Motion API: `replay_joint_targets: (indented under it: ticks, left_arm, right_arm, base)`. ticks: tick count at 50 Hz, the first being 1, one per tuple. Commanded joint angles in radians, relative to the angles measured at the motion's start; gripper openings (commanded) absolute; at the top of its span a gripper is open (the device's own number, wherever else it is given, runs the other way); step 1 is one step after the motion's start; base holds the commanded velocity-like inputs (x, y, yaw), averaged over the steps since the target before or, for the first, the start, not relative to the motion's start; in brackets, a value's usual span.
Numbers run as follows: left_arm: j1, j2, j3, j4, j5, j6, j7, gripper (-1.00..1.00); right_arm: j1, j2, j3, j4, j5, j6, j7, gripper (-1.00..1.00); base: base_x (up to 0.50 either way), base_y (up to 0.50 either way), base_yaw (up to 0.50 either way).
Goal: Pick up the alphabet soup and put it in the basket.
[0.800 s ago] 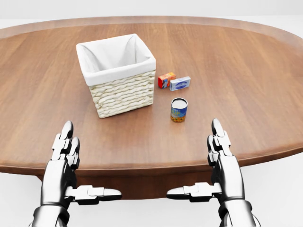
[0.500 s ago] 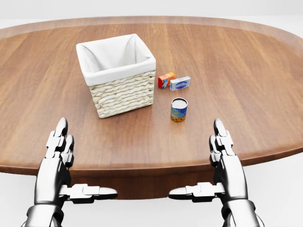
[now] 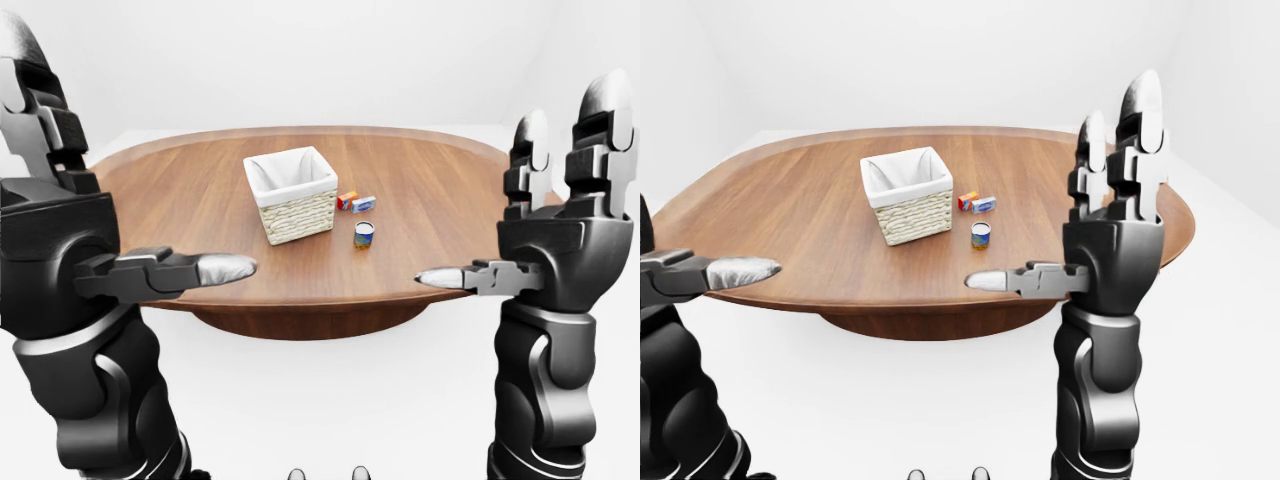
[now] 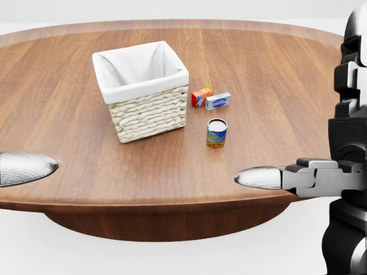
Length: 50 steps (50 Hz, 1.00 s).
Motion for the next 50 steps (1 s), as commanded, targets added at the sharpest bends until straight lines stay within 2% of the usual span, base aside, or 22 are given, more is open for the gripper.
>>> replay_joint_targets:
  ticks: [1,5,10,16,42,43,45,50]
  left_arm:
    - [-0.157,0.075,0.080,-0.210,-0.122,0.000,0.070,1.00]
    - [-0.120,0.079,0.070,-0.184,-0.126,0.000,0.080,1.00]
    - [-0.126,0.093,0.092,-0.181,-0.153,0.000,0.092,1.00]
    - [-0.081,0.085,0.061,-0.156,-0.141,0.000,0.095,1.00]
    - [-0.077,0.076,0.053,-0.152,-0.128,0.000,0.089,1.00]
    - [-0.068,0.091,0.033,-0.160,-0.110,0.000,0.076,1.00]
    - [-0.075,0.072,0.037,-0.164,-0.109,0.000,0.077,1.00]
    - [-0.063,0.073,0.035,-0.147,-0.078,0.000,0.043,1.00]
  right_arm:
    - [-0.060,-0.021,-0.021,-0.149,0.060,0.000,-0.035,1.00]
    - [-0.043,-0.020,0.007,-0.134,0.037,0.000,-0.036,1.00]
    - [-0.042,-0.011,0.021,-0.124,0.018,0.000,-0.037,1.00]
    - [-0.056,-0.016,0.006,-0.181,0.024,0.000,-0.025,1.00]
    - [-0.058,-0.008,-0.004,-0.179,0.023,0.000,-0.030,1.00]
    - [-0.053,-0.019,0.006,-0.170,0.011,0.000,-0.027,1.00]
    - [-0.067,-0.006,-0.005,-0.175,0.012,0.000,-0.038,1.00]
    - [-0.079,-0.012,-0.011,-0.198,0.030,0.000,-0.041,1.00]
  base:
    - [0.00,0.00,0.00]
    - [0.00,0.00,0.00]
    - [0.00,0.00,0.00]
    - [0.00,0.00,0.00]
    - [0.00,0.00,0.00]
    - [0.00,0.00,0.00]
    - [0.08,0.00,0.00]
    - [0.50,0.00,0.00]
